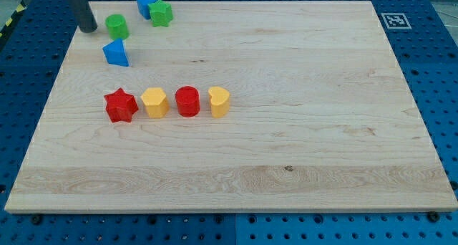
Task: Separate the blue triangle and green circle
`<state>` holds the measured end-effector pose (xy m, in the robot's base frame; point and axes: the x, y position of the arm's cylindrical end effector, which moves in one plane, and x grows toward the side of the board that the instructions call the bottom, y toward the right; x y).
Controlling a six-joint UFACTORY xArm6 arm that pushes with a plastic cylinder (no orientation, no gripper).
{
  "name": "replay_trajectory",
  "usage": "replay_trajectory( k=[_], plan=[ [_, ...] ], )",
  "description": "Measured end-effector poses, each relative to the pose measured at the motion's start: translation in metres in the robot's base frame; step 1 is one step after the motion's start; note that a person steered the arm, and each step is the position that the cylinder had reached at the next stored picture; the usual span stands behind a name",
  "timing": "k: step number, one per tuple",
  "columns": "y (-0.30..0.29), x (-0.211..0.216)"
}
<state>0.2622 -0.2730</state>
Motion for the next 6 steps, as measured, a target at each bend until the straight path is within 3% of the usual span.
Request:
replay_trajectory(
  k=[3, 6],
  plan=[
    [0.05, -0.009],
    [0.016, 0.003]
  ],
)
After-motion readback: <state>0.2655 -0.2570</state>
